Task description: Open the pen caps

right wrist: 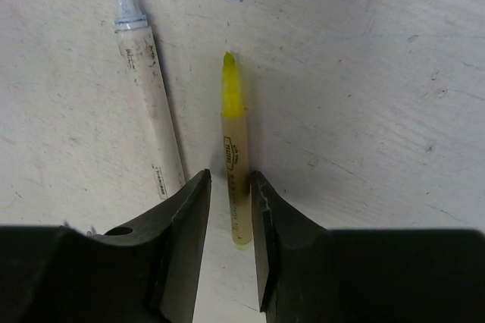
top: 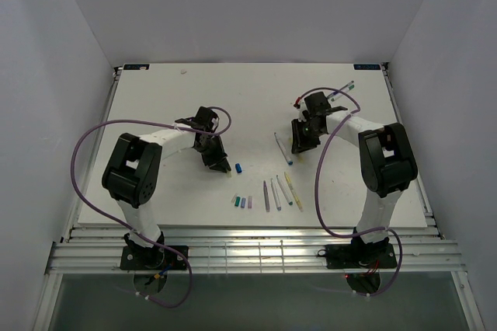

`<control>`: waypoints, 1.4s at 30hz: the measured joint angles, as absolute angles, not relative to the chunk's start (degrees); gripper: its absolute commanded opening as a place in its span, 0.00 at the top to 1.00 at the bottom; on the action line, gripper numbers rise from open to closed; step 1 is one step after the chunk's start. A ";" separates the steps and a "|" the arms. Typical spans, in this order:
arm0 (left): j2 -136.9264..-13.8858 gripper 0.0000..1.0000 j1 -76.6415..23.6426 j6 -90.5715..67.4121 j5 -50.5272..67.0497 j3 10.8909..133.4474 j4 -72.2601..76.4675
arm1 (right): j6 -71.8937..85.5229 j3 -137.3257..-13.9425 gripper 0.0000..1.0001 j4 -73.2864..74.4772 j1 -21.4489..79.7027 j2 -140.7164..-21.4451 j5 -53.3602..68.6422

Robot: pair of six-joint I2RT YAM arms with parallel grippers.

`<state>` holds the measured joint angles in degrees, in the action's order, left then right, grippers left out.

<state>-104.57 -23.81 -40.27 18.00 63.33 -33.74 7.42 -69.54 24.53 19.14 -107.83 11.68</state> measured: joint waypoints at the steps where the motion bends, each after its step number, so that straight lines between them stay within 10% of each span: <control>1: -104.57 0.68 -23.81 -40.25 18.00 63.33 -33.74 | 7.49 -69.54 0.64 24.43 19.14 -107.83 11.79; 10: -104.38 0.47 -23.81 -40.25 18.06 63.02 -32.86 | 8.47 -69.82 0.59 24.34 19.16 -107.83 12.14; 30: -96.99 0.44 -23.81 -36.84 12.95 62.19 -33.26 | 21.17 -93.38 0.27 30.48 12.86 -110.19 -1.89; 42: -93.19 0.43 -23.81 -33.17 11.42 62.04 -26.57 | 27.99 -110.91 0.25 33.08 1.58 -125.91 -5.67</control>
